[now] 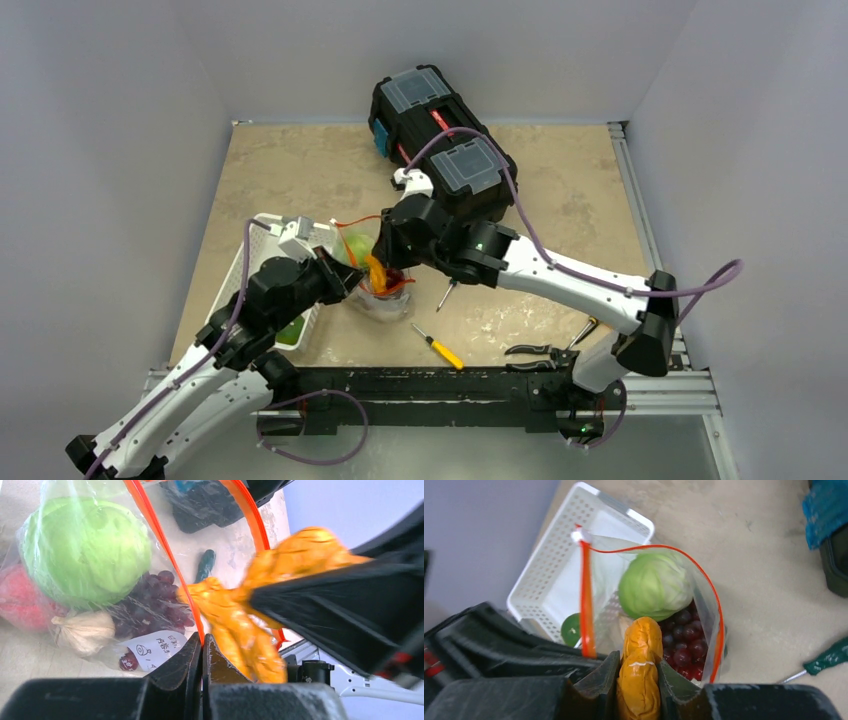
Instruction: Place the food in the zip-top bag and seal the zipper
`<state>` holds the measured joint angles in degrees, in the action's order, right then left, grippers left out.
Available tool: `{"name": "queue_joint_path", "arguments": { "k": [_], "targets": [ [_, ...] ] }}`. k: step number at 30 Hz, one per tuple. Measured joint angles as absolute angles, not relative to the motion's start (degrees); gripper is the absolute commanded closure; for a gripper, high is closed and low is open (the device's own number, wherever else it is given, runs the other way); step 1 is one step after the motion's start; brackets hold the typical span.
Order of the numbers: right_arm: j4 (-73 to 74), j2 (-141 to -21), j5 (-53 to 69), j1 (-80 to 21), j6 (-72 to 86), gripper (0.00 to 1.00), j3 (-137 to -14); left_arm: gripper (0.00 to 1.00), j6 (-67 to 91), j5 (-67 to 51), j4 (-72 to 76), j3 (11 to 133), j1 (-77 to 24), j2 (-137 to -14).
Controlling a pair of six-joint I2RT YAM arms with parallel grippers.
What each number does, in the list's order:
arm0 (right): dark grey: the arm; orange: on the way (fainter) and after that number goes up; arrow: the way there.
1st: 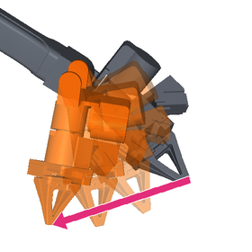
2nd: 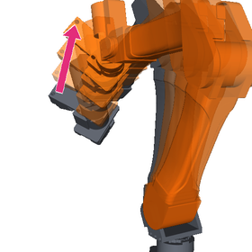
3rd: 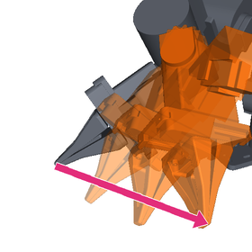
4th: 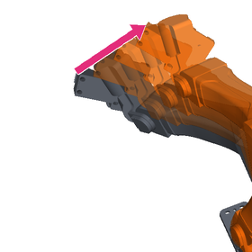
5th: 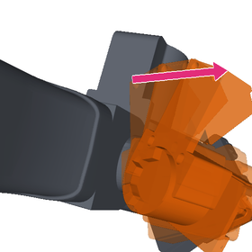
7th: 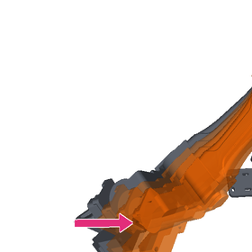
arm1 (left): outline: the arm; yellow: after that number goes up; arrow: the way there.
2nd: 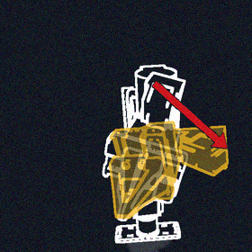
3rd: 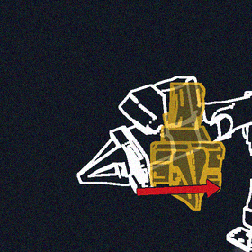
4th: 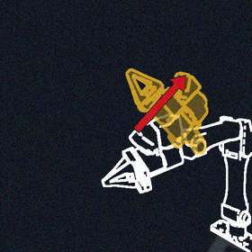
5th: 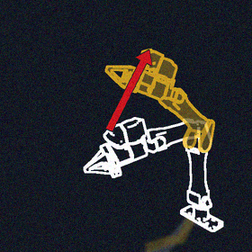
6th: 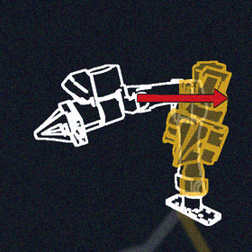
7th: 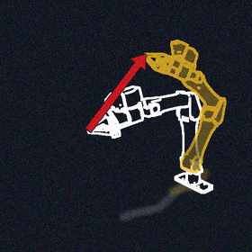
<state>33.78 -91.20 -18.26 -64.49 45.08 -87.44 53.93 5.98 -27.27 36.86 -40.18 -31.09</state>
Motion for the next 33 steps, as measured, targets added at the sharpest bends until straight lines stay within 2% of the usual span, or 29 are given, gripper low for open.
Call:
{"name": "queue_joint_path", "arguments": {
  "k": [5,12,21,27,30,33],
  "targets": [
    [24.2,-85.5,-12.0,-64.5,33.2,1.00,-83.8,1.00,53.8,6.2,-28.5,36.9,-40.2,-30.0],
    [14.0,-90.4,-6.2,-64.5,18.4,1.00,-82.9,1.00,53.8,8.2,-32.8,36.8,-39.7,-28.6],
    [11.1,-91.2,-6.2,-63.2,7.4,1.00,-82.1,1.00,54.0,7.6,-34.0,36.8,-39.9,-25.2],
    [16.1,-92.7,-3.1,-62.6,2.8,0.99,-84.2,1.00,54.0,7.4,-34.0,36.9,-39.9,-25.3],
    [19.6,-92.9,1.0,-62.6,0.8,0.87,-84.2,1.00,54.0,7.4,-34.0,36.9,-39.9,-25.4],
    [21.4,-93.2,4.8,-62.6,-0.4,0.69,-84.2,1.00,54.0,7.4,-33.8,36.9,-39.9,-25.7]
  ]
}}
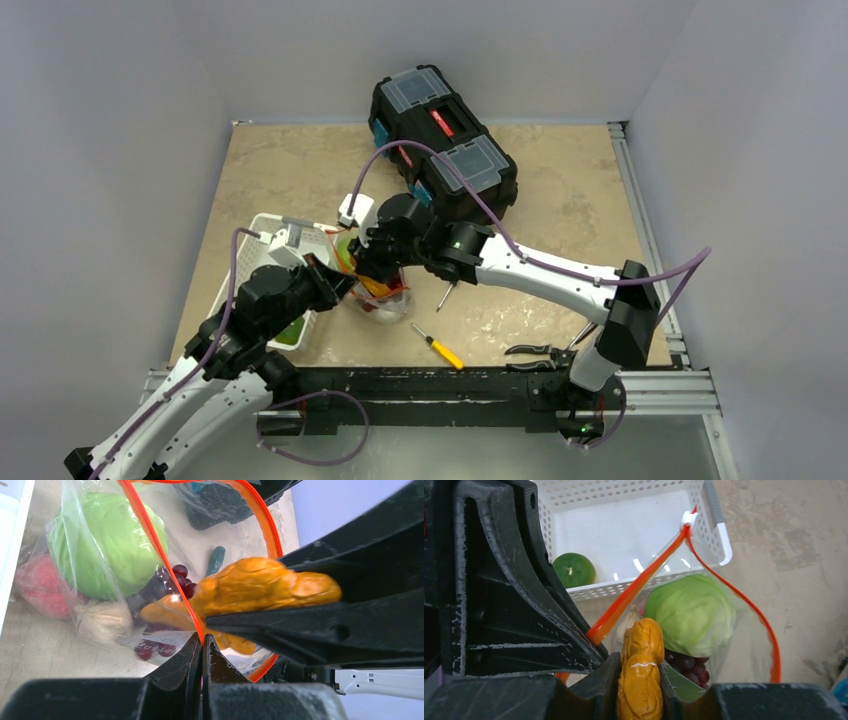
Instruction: Place the food in the zip-top bag and seal the zipper
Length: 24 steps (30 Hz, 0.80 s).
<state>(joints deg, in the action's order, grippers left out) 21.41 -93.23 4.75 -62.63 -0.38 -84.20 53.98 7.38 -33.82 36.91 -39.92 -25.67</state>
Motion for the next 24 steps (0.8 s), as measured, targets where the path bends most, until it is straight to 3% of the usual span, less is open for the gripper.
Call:
{"name": "queue_joint_path", "arguments": {
  "k": [4,8,18,24],
  "targets": [
    [21.2,-97.1,7.0,-62.6,1.3,0.46,-85.8,1.00,54.0,6.7,-33.6,37.0,-39.9,-26.2],
    [22.8,-101.8,6.7,-61.6,4.0,0.34,-88.4,1.00,54.0,6.4,-34.2,37.1,-39.9,-26.1],
    [27.6,-92.4,3.6,-58.4,9.5,0.30,-89.4,1.00,54.4,6.4,-34.0,37.1,-40.1,-25.2],
    [26.4,-85.4,-4.8,-56.3,11.0,0.38,-88.6,1.00,54.4,6.4,-34.0,37.1,-40.1,-25.3]
  ]
}}
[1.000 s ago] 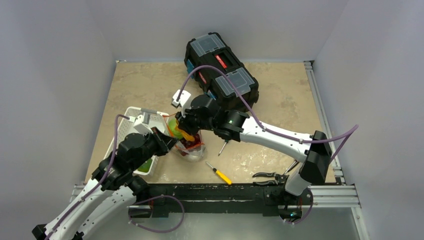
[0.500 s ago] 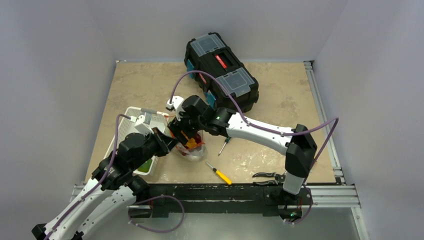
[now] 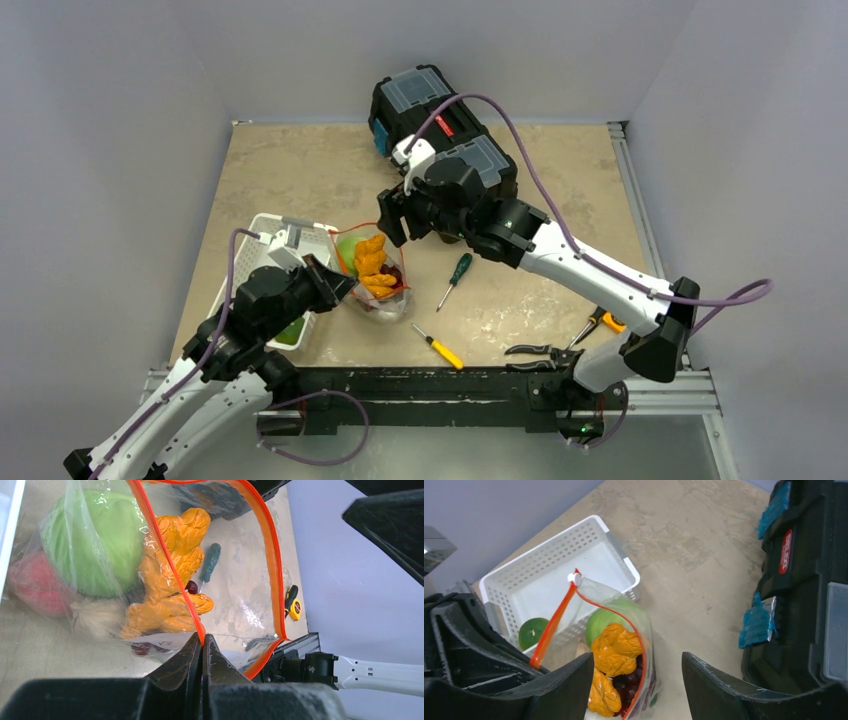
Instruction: Place the food in the zip-top bag and seal the zipper
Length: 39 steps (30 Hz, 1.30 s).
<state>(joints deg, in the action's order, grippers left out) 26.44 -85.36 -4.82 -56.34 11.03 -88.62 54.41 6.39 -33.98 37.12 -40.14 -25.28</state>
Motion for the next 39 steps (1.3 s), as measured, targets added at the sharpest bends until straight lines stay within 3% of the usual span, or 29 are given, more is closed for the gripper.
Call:
{"name": "queue_joint_path", "arguments": {
  "k": [9,11,13,20,28,35,39],
  "targets": [
    [23.6,-89.1,-5.8,-55.4,11.4,0.55,-81.6,1.00,54.4,6.5,-34.0,37.1,-40.1,-25.1],
    [22.6,-90.7,-4.4,-55.4,11.4,0.66,-80.3,1.00,54.4,6.5,-34.0,37.1,-40.1,-25.1],
    [22.0,-91.6,-2.9,-55.5,11.2,1.00,-79.4,1.00,54.4,6.5,-34.0,37.1,-40.1,-25.3],
    [17.4,-91.3,3.6,-58.3,7.6,1.00,-77.8,1.00,54.9,7.9,-31.8,37.6,-40.1,-28.7],
    [16.3,-90.9,8.2,-60.9,-0.1,1.00,-77.2,1.00,57.1,13.0,-29.8,43.9,-40.1,-42.1],
    [16.6,-91.7,6.5,-60.9,-1.5,1.00,-78.1,1.00,60.5,14.1,-25.9,40.4,-40.0,-39.6],
    [17.0,-91.9,4.4,-60.8,-1.2,0.83,-78.8,1.00,62.5,14.1,-24.3,37.2,-40.0,-35.2]
  ]
}}
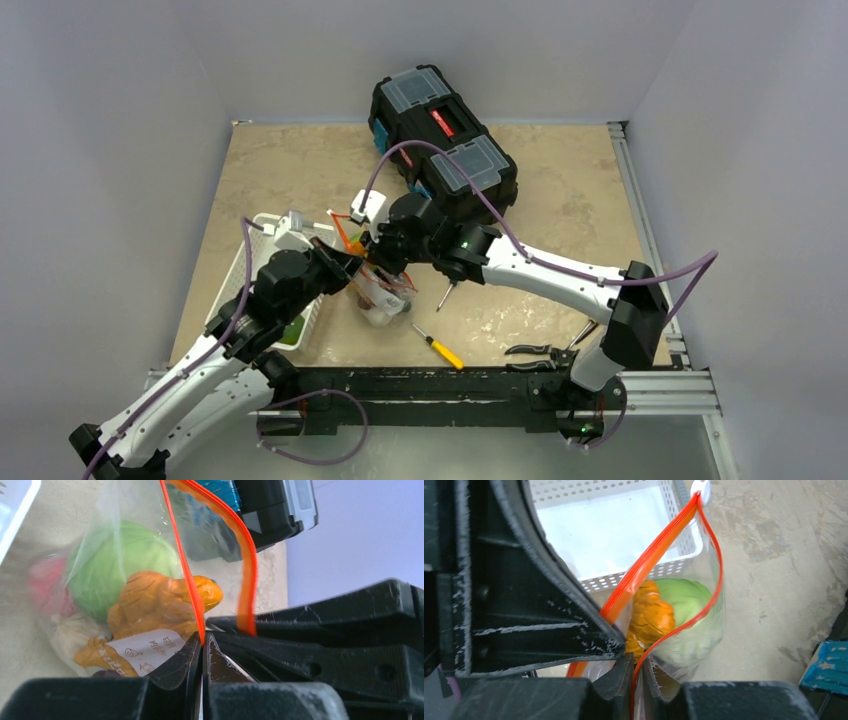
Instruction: Place the food in the zip-top bag and seal the zipper
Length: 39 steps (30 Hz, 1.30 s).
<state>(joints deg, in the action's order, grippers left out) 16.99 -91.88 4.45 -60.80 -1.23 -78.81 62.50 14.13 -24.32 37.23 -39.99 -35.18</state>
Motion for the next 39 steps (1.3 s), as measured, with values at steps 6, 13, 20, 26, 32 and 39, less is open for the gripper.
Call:
{"name": "queue_joint_path", "arguments": {
  "k": [6,13,20,26,32,39],
  "targets": [
    [17.0,-91.9,5.0,-59.6,-1.0,0.47,-81.2,1.00,65.3,13.5,-24.0,36.9,-40.1,-34.0],
    [11.2,-89.9,11.7,-58.0,2.0,0.28,-77.1,1.00,67.1,11.8,-24.1,35.9,-40.3,-35.7],
    [5.5,-85.4,16.1,-59.0,2.6,0.23,-71.0,1.00,67.5,10.7,-24.5,35.2,-40.6,-35.3],
    [4.5,-83.3,14.6,-59.2,1.7,0.23,-68.5,1.00,67.6,11.2,-24.6,35.2,-40.5,-34.7],
    [6.4,-82.2,12.9,-60.4,-0.3,0.26,-64.6,1.00,68.3,11.8,-23.6,35.4,-40.5,-33.4],
    [5.7,-82.4,7.3,-62.5,0.0,0.41,-64.1,1.00,68.6,11.9,-23.6,35.5,-40.5,-33.8]
  ]
}}
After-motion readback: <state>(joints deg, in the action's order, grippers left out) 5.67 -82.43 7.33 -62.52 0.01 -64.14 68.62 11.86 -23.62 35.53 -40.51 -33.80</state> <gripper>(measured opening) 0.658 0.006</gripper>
